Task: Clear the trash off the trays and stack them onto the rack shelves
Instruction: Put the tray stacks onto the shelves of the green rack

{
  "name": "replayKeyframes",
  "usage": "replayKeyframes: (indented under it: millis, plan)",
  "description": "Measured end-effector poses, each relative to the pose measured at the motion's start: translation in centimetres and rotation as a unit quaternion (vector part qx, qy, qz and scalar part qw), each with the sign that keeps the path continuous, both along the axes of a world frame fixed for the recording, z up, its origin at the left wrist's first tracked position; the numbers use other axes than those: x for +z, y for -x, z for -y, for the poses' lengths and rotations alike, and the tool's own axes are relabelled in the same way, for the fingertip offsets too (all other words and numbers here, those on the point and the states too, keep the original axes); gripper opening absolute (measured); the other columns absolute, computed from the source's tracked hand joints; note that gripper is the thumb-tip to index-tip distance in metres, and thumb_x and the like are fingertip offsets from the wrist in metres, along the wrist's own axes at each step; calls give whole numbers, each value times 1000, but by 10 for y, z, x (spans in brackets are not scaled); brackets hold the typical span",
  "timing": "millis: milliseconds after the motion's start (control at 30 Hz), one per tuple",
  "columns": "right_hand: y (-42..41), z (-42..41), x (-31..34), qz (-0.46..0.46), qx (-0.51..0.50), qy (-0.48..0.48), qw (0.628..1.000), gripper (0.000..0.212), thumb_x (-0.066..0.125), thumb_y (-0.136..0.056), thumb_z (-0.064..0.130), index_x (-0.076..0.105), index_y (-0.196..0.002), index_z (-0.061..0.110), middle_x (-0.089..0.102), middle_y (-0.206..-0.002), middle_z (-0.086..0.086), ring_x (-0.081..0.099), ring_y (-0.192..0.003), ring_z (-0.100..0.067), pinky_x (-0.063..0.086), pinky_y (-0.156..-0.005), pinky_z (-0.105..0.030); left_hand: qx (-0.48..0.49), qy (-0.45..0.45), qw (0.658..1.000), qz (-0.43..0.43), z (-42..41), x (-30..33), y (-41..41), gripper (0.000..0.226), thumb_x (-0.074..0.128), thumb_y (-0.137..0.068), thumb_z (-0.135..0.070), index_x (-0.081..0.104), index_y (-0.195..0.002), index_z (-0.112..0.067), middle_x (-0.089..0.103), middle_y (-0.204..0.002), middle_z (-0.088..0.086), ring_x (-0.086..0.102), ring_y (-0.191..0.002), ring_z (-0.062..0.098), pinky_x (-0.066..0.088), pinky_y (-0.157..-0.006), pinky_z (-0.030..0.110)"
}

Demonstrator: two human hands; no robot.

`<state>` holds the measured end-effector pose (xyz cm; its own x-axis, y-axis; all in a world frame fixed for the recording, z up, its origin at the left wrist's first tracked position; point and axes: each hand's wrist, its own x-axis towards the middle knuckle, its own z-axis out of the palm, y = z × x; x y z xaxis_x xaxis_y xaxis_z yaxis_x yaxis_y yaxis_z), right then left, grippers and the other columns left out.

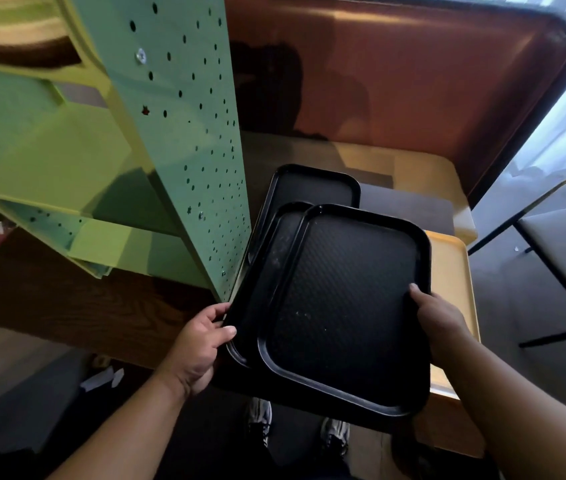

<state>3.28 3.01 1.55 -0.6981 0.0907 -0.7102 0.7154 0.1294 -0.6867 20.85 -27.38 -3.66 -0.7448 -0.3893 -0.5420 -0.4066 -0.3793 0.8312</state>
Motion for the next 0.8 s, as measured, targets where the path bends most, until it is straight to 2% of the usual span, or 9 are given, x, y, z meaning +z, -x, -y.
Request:
replayKeyframes:
  millis: [167,300,367,433,533,567,633,700,800]
  plan:
    - [12,1,21,-24,-9,65,998,45,45,-110,36,49,-149,15,65,-121,-11,64,-105,-31,52,-70,-43,-9,-55,997,-47,-12,16,23,35,44,-99,14,61,-123,-7,79,-99,13,77,-88,21,61,-74,29]
    - [23,-7,27,-42,-4,75,996,47,44,-111,32,46,-150,6,64,-107,-9,63,-95,-27,50,-81,-44,-13,-174,983,-58,-20,24,44,34,40,-104,-1,65,-125,-11,74,-115,22,72,-101,34,64,-78,46]
    - [28,-12,26,-52,-8,72,996,46,46,-111,27,46,-150,4,64,-104,-8,63,-93,-26,48,-88,-46,-11,-196,980,-42,-24,25,54,35,38,-106,-10,64,-129,-11,69,-127,24,67,-114,40,57,-94,59]
    - [32,-16,21,-70,-10,64,995,40,45,-111,22,48,-149,9,64,-106,-7,64,-95,-26,50,-89,-46,-21,-189,982,-20,-28,25,66,38,37,-108,-21,59,-137,-8,63,-137,26,57,-129,47,42,-108,68]
    - [38,-23,13,-110,-17,62,992,38,43,-110,10,51,-145,23,66,-118,-11,65,-105,-32,53,-94,-51,-73,-179,981,-11,-38,31,83,55,48,-101,-40,51,-140,-2,61,-138,29,54,-132,50,37,-109,72]
    - [40,-25,12,-118,-17,64,991,37,43,-109,8,53,-139,27,65,-124,-14,65,-110,-35,53,-96,-53,-87,-159,983,-10,-42,33,89,56,56,-98,-38,49,-139,0,61,-137,30,58,-128,49,42,-107,71]
    - [43,-28,8,-113,-33,67,991,32,47,-108,9,54,-132,28,65,-126,-16,65,-111,-37,56,-92,-52,-91,-86,992,2,-49,34,99,44,65,-96,-16,48,-133,1,61,-135,31,67,-114,41,53,-100,59]
    - [46,-33,2,-68,-59,67,994,28,54,-106,18,58,-133,14,70,-119,-18,70,-106,-38,59,-87,-50,-103,-32,994,10,-53,31,106,37,61,-96,5,48,-130,0,59,-134,31,65,-107,34,55,-100,50]
    - [54,-40,-7,35,-43,90,994,42,58,-104,29,59,-136,1,77,-117,-20,75,-106,-38,59,-90,-49,-159,61,985,14,-48,24,115,32,63,-98,-3,52,-122,-21,60,-133,18,62,-120,27,50,-108,46]
